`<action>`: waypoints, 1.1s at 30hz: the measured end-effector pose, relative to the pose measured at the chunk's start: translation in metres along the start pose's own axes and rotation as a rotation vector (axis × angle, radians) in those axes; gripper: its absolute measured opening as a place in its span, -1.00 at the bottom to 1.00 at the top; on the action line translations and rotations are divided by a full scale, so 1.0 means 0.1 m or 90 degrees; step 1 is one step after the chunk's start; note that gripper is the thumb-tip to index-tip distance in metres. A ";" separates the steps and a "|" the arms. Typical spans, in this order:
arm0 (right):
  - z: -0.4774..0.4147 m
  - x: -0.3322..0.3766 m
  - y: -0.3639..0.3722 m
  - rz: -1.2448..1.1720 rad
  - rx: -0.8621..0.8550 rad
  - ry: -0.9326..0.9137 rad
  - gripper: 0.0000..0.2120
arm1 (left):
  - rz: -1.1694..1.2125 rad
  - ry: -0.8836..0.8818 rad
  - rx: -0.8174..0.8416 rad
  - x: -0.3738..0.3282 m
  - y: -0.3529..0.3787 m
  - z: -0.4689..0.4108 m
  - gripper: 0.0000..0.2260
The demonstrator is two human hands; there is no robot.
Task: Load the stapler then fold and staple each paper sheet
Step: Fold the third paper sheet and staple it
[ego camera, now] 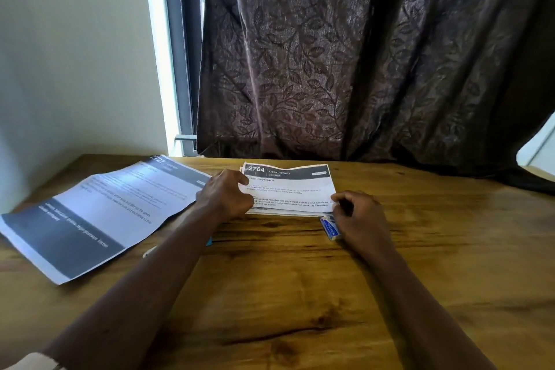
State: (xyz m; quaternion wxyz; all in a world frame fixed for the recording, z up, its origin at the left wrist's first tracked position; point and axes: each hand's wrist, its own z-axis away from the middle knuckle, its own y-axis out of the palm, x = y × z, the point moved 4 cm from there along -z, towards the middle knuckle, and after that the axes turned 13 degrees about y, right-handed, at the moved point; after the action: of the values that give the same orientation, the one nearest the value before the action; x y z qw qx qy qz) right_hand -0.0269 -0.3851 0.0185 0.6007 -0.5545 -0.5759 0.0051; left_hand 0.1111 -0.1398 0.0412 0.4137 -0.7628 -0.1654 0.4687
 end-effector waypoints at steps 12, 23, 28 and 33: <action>-0.01 -0.01 -0.02 0.153 0.032 -0.007 -0.69 | -0.161 0.134 0.143 -0.07 -0.06 0.01 -0.48; 0.05 0.06 -0.04 0.177 0.014 -0.025 -0.67 | -0.137 0.143 0.056 -0.10 -0.11 0.21 -0.51; 0.29 0.30 -0.14 0.064 -0.058 -0.110 -0.61 | -0.096 0.191 -0.034 -0.20 -0.31 0.50 -0.43; 0.75 0.62 -0.07 0.003 -0.025 -0.193 -0.63 | -0.082 0.232 -0.087 0.04 -0.73 0.88 -0.45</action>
State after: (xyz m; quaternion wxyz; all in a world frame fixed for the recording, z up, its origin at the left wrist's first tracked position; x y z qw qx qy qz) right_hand -0.0621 -0.2981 0.0449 0.4961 -0.5602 -0.6587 0.0792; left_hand 0.0485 -0.0513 0.0772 0.4133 -0.8490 -0.1680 0.2831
